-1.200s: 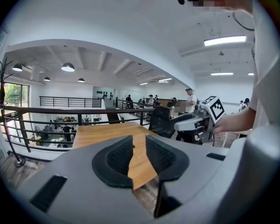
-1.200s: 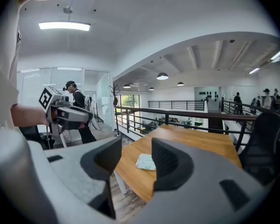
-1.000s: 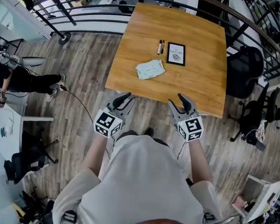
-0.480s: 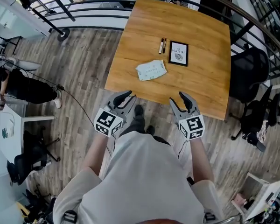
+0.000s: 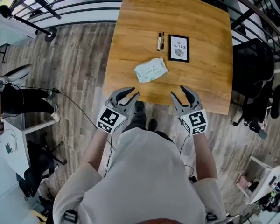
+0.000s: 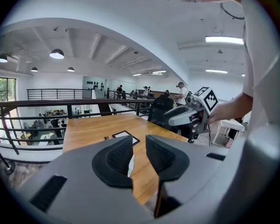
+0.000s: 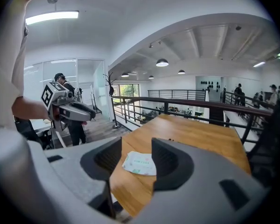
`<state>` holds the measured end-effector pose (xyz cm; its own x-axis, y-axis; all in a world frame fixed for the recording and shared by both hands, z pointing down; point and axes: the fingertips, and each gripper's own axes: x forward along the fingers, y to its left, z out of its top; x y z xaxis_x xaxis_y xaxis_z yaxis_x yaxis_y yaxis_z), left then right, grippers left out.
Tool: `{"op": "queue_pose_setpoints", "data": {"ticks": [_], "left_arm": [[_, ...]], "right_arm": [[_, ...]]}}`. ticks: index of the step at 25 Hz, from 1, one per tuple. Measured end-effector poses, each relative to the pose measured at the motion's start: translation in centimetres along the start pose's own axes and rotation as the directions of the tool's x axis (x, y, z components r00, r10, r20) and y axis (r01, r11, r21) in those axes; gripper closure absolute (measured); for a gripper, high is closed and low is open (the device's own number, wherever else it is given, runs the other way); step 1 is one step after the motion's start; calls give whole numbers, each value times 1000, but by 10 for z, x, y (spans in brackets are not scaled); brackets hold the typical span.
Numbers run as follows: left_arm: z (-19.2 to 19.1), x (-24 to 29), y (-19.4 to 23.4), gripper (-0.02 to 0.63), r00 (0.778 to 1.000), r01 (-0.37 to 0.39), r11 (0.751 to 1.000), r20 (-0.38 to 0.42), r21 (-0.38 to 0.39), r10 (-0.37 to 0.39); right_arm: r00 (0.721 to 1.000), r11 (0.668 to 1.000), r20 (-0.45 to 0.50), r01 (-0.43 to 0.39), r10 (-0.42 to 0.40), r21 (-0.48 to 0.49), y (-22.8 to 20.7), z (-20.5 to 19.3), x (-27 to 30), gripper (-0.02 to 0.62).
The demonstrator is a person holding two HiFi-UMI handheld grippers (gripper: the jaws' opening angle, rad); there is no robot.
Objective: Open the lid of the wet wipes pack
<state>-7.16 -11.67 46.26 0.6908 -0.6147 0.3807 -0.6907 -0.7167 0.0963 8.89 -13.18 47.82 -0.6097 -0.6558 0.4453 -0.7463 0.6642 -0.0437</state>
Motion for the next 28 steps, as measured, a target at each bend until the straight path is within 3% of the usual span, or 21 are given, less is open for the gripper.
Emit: {"op": "queue_pose_setpoints", "data": {"ticks": [15, 28], "left_arm": [[-51, 72, 59, 525, 982, 166, 986, -97, 21, -164], [-107, 152, 74, 520, 968, 176, 981, -192, 75, -159]], "right_arm": [[986, 1000, -166, 19, -18, 3, -22, -32, 84, 408], [959, 998, -276, -69, 69, 9, -52, -94, 156, 408]]}}
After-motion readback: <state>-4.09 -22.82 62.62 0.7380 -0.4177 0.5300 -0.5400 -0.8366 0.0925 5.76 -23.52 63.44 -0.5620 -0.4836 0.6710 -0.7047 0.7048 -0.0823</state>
